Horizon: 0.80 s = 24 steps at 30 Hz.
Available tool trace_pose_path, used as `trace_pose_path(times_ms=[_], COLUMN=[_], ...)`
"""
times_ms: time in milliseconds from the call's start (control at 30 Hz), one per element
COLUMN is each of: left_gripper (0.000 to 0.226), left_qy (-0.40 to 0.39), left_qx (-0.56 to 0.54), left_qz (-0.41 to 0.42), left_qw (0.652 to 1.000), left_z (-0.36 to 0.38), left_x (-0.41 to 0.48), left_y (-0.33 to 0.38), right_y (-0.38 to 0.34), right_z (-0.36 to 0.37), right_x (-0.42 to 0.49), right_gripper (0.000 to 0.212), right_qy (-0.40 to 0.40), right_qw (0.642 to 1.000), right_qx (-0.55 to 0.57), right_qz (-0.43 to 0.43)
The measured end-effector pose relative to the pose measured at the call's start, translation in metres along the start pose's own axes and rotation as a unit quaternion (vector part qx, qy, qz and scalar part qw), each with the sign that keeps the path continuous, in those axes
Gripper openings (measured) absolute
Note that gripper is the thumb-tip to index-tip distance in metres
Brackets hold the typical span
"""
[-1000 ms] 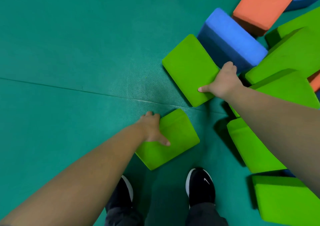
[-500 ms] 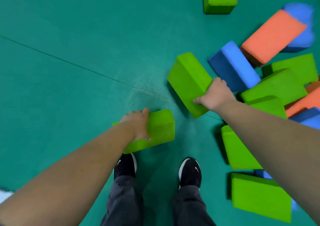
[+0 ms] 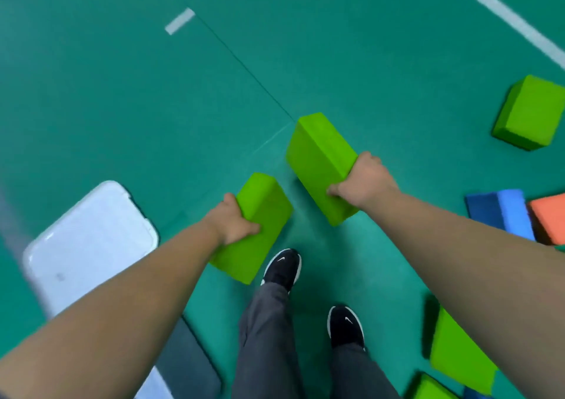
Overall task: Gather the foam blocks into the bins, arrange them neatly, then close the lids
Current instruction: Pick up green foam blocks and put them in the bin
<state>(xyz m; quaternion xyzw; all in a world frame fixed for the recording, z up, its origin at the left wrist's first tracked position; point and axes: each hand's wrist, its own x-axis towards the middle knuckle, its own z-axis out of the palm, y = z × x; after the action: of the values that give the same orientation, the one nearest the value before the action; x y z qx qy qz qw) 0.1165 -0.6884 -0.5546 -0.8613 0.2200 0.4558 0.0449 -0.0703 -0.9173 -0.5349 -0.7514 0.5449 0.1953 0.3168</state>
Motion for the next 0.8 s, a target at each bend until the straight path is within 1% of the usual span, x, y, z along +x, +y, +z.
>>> trace_pose_path(times_ms=[67, 167, 233, 400, 533, 633, 800], left_gripper=[0.076, 0.082, 0.083, 0.076, 0.074, 0.078, 0.079], left_qy=[0.023, 0.063, 0.080, 0.117, 0.156, 0.196, 0.229], left_qx=[-0.093, -0.210, -0.262, -0.357, -0.388, -0.385, -0.382], left_qz=[-0.043, -0.101, -0.130, -0.188, -0.238, -0.273, -0.332], left_qw=[0.994, 0.970, 0.953, 0.908, 0.877, 0.859, 0.832], left_z=[-0.003, 0.013, 0.036, 0.104, 0.152, 0.188, 0.239], left_x=[-0.036, -0.093, -0.130, -0.211, -0.255, -0.281, -0.311], left_y=[-0.043, -0.106, -0.144, -0.245, -0.330, -0.393, -0.466], right_y=[-0.035, -0.074, -0.093, -0.131, -0.161, -0.187, -0.227], right_z=[0.019, 0.055, 0.081, 0.160, 0.227, 0.275, 0.347], right_x=[-0.028, -0.077, -0.109, -0.187, -0.243, -0.282, -0.346], right_gripper=[0.088, 0.088, 0.088, 0.085, 0.077, 0.074, 0.069], right_qy=[-0.013, -0.030, -0.044, -0.087, -0.106, -0.110, -0.109], right_qw=[0.998, 0.986, 0.973, 0.928, 0.885, 0.852, 0.814], right_qx=[-0.029, -0.097, -0.136, -0.212, -0.259, -0.289, -0.326], right_qz=[-0.050, -0.130, -0.178, -0.295, -0.373, -0.423, -0.468])
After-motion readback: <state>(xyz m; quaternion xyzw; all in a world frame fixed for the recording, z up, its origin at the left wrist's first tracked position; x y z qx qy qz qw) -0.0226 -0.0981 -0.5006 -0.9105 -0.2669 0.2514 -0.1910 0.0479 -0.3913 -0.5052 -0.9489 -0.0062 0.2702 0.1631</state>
